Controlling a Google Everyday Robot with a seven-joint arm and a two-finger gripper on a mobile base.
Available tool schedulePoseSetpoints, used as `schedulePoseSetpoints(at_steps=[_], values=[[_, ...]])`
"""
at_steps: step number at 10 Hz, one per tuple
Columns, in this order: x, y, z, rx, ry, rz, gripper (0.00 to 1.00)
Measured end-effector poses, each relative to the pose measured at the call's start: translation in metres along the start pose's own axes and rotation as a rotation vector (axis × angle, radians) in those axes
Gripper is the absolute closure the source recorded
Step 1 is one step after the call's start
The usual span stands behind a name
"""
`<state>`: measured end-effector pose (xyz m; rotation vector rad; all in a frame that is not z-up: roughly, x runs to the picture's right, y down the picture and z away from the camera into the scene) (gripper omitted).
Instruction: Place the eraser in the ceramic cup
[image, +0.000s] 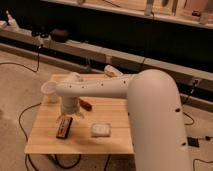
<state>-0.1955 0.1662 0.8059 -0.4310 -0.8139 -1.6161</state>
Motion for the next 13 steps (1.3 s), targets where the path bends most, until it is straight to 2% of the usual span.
schedulePoseSetpoints(at_steps=[2, 4, 7, 10, 11, 13], values=[[0.011, -0.019, 0.011, -0.019, -0.026, 0.038, 0.20], [0.017, -0.030, 0.022, -0.017, -0.047, 0.075, 0.20], [0.023, -0.023, 0.042, -0.030, -0.092, 0.143, 0.20], [0.027, -0.003, 0.058, -0.053, -0.126, 0.199, 0.20], [0.028, 0.000, 0.063, -0.057, -0.136, 0.209, 0.22], [0.027, -0.003, 0.070, -0.047, -0.164, 0.207, 0.42]])
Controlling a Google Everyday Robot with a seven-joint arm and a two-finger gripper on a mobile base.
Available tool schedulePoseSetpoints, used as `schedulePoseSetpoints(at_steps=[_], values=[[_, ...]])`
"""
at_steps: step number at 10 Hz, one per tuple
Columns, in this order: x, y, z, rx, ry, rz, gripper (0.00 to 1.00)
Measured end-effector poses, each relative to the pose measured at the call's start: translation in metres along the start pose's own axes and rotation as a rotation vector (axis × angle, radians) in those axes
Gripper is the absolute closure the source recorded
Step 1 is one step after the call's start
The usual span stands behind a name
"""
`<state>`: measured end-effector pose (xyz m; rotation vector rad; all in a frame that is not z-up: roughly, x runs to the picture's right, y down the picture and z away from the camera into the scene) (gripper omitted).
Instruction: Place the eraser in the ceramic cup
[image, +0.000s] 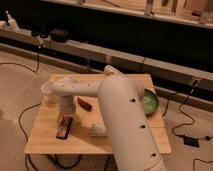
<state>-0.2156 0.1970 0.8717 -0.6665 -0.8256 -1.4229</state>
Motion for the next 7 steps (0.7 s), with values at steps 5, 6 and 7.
schedulePoseSetpoints(at_steps=[5, 6, 7], values=[[-0.009, -0.031, -0.012, 0.078, -0.061, -0.111, 0.92], [-0.010, -0.035, -0.017, 0.088, -0.066, -0.126, 0.98], [-0.010, -0.036, -0.023, 0.099, -0.070, -0.135, 1.00]])
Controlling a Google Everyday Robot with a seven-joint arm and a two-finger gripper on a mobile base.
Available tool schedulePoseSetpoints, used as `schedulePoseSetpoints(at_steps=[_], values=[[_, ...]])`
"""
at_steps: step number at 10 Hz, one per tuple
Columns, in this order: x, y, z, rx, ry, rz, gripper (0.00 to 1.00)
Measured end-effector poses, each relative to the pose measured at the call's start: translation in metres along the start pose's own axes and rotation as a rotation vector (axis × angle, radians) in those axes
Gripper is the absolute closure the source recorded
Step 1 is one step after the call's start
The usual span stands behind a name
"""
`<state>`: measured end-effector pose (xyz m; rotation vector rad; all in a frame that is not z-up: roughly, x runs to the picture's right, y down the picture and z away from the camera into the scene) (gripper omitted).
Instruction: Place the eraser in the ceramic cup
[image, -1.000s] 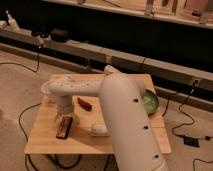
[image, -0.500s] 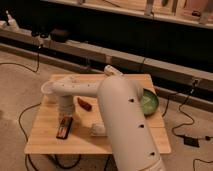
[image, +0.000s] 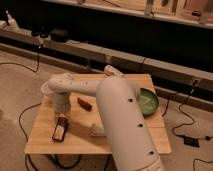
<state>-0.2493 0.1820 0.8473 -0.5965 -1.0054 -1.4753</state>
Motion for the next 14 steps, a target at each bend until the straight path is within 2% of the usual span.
schedulePoseSetpoints(at_steps=[3, 10, 11, 14], values=[[0.003, 0.012, -0.016, 0.032, 0.002, 0.015, 1.00], [0.004, 0.010, -0.016, 0.032, 0.002, 0.020, 1.00], [0.006, 0.008, -0.021, 0.033, 0.004, 0.051, 1.00], [0.016, -0.002, -0.064, 0.074, 0.045, 0.197, 1.00]])
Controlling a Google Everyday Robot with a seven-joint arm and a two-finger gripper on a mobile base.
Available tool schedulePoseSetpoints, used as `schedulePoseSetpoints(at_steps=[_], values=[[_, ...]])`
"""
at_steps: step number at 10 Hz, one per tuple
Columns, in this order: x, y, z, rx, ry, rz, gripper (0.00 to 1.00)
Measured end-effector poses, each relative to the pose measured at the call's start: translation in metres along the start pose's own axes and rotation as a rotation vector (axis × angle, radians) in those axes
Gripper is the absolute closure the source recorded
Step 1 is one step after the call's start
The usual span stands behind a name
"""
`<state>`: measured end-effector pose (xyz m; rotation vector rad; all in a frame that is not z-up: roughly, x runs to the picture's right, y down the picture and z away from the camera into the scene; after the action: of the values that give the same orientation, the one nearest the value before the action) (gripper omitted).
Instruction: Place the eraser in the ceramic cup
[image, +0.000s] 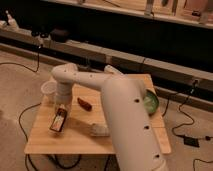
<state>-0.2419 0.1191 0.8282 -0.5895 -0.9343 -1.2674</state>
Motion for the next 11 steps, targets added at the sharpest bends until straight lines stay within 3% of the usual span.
schedulePoseSetpoints(at_steps=[2, 5, 11], values=[[0.005, -0.009, -0.032, 0.051, 0.026, 0.133, 1.00], [0.012, -0.018, -0.063, 0.119, 0.070, 0.303, 1.00], [0.012, -0.019, -0.066, 0.125, 0.074, 0.320, 1.00]])
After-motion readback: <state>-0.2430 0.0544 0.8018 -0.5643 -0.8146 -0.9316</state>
